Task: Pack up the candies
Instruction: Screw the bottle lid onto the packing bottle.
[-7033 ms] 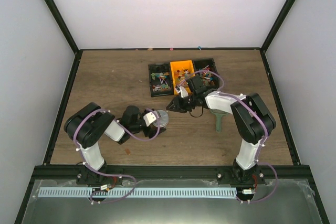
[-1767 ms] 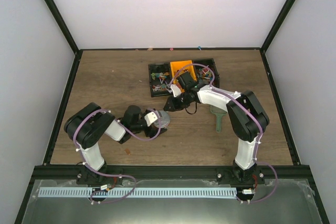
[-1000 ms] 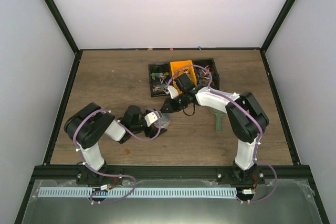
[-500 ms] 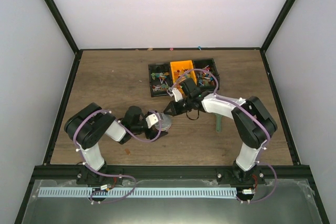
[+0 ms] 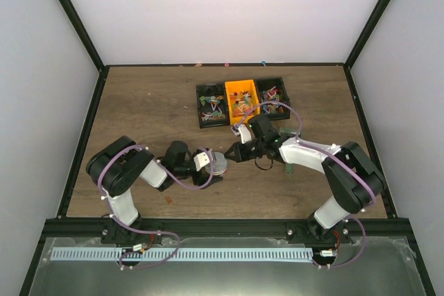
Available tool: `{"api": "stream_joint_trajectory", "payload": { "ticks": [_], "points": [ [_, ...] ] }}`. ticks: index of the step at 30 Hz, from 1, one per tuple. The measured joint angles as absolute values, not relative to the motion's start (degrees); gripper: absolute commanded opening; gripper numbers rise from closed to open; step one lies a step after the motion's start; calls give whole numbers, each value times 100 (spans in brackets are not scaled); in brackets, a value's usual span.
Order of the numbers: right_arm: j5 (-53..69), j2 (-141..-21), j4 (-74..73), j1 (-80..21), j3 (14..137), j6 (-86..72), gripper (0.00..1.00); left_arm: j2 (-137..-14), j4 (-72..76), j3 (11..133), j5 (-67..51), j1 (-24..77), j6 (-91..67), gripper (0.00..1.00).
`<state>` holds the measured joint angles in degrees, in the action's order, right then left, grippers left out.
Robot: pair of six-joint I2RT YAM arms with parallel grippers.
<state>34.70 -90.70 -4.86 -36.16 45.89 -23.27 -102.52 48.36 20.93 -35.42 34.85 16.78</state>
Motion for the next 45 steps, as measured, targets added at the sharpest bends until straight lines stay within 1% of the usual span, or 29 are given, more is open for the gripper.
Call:
{"api": "stream_joint_trajectory", "payload": {
  "ticks": [6,9,12,15,19,22,27,30,36,45],
  "points": [
    [3393,-8656,-526,-3717,4248,-2609,1,-10285,4880,2091,-3597,3468,1675,90],
    [3597,-8436,-788,-3872,4071,-2692,1,-10331,4947,2123,-3483,3448,1594,90],
    [3795,-8420,-1131,-4152,4021,-2703,1,-10383,4982,2185,-3361,3415,1533,90],
    [3892,-8414,-1302,-4077,4040,-2687,1,-10383,4971,2193,-3328,3415,1535,90],
    [3883,-8423,-1538,-3664,4274,-2617,15,-10374,4934,2198,-3326,3415,1581,91],
    [3815,-8567,-1653,-3446,4735,-2477,20,-10363,4904,2198,-3323,3417,1623,91],
    [3715,-9382,-1765,-3374,5828,-2112,19,-10350,4862,2206,-3326,3417,1667,91],
    [3706,-9845,-1782,-3378,6173,-1944,18,-10337,4834,2209,-3326,3417,1675,91],
    [3677,-10289,-1916,-3385,6340,-1747,17,-10313,4788,2209,-3323,3417,1682,91],
    [3767,-10313,-1885,-3441,6333,-1715,11,-10298,4746,2215,-3321,3417,1715,91]
  ]
}}
